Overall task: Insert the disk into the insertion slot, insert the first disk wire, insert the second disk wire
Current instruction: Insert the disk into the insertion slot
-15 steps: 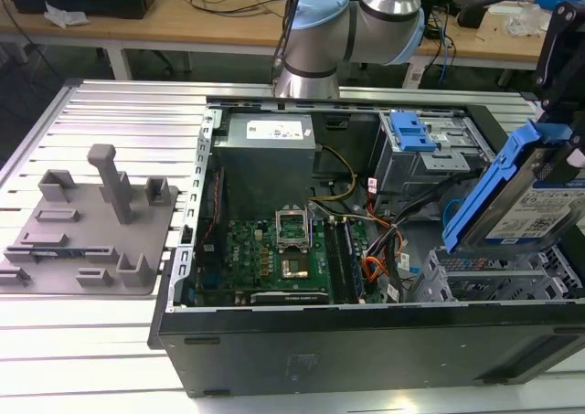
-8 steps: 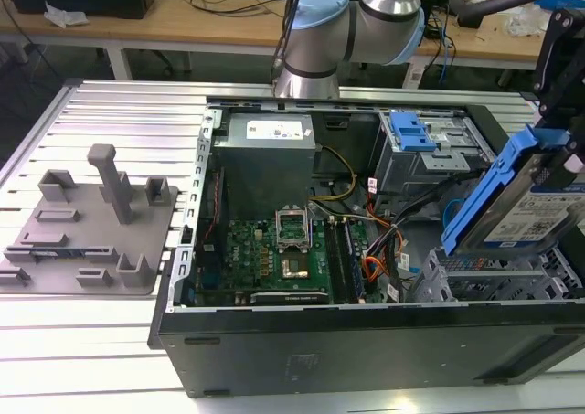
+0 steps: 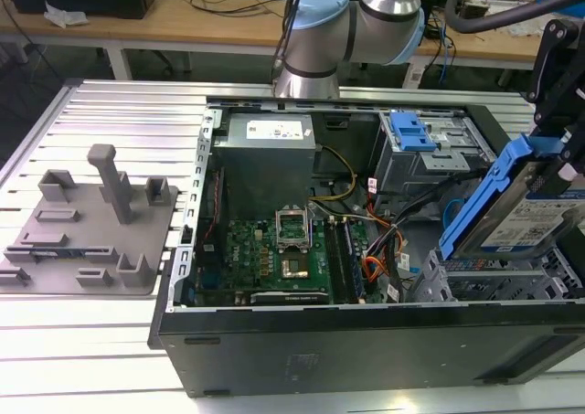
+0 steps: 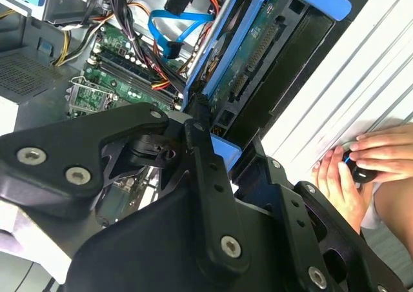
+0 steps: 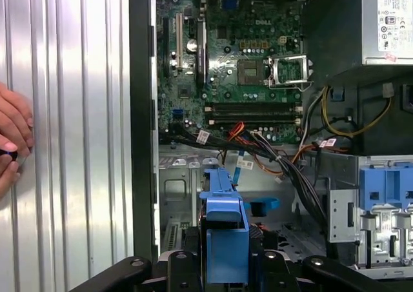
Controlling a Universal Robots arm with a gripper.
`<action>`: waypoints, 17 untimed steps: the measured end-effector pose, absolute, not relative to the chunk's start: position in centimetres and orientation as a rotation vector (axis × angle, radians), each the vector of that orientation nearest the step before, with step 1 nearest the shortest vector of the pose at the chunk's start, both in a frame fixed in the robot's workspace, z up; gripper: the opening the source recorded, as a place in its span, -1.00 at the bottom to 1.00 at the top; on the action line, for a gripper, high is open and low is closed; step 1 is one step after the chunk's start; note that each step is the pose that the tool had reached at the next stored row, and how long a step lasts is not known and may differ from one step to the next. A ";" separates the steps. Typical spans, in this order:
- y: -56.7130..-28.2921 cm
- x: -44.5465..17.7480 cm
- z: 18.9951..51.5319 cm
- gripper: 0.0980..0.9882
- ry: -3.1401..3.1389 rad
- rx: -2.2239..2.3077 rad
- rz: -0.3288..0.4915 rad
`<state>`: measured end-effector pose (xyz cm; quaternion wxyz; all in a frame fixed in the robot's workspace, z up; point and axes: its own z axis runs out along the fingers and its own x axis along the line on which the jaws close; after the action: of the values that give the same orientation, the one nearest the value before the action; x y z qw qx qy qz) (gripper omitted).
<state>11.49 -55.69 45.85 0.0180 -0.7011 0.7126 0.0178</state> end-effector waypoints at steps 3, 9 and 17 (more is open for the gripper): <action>-55.8 11.5 45.4 -0.40 2.213 -2.178 0.055; -55.9 11.5 44.5 -0.40 2.215 -2.179 0.058; -55.9 11.6 44.5 -0.40 2.228 -2.191 0.087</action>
<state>11.62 -55.91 44.47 0.0078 -0.7008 0.7128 0.0278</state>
